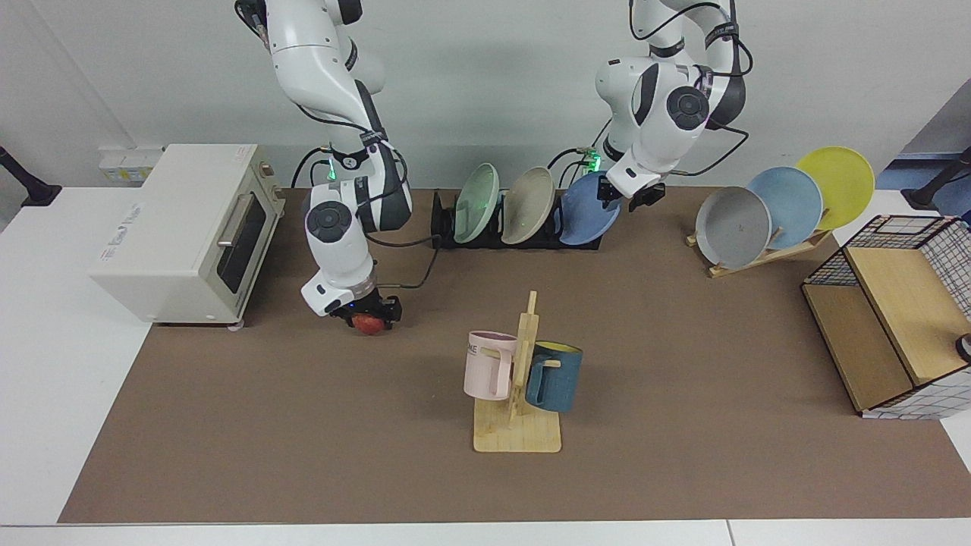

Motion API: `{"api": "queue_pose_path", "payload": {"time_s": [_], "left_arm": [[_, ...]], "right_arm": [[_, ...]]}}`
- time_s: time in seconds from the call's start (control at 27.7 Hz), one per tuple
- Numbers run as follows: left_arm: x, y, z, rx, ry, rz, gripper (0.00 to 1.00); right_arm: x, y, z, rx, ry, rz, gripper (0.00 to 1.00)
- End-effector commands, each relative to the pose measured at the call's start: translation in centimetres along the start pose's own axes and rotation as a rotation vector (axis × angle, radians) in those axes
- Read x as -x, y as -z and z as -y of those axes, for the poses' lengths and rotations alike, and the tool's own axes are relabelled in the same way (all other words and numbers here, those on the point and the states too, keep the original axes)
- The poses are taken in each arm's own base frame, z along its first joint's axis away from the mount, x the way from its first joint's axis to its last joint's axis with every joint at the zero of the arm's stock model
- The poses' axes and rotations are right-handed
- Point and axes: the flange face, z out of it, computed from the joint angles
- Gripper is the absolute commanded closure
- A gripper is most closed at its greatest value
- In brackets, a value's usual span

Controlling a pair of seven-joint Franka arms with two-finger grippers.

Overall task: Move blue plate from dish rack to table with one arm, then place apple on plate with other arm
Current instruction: 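Grasp the blue plate rim in the rack with the left gripper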

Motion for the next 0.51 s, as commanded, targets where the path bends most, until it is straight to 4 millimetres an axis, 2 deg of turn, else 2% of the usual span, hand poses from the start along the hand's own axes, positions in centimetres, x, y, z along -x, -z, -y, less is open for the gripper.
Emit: {"api": "queue_pose_path", "payload": {"time_s": [0.0,0.22,0.32,0.47], "left_arm": [[0.4,0.9,-0.3,0.013,-0.004,-0.029,0.91],[0.1,3.0,-0.5,0.003,-0.004,-0.054,0.98],[0.1,4.7,-0.4,-0.012,-0.005,-0.054,1.00],[0.3,7.6,-0.1,-0.097,-0.023,-0.056,1.00]], "right_arm": [[-0.3,0.7,0.2,0.004,-0.015,-0.019,1.00],[-1.6,4.1,-0.1,0.011,-0.012,-0.005,1.00],[-2.1,6.7,0.0,0.009,-0.008,-0.010,1.00],[-2.5,11.1,-0.1,0.006,0.009,-0.020,1.00]]}}
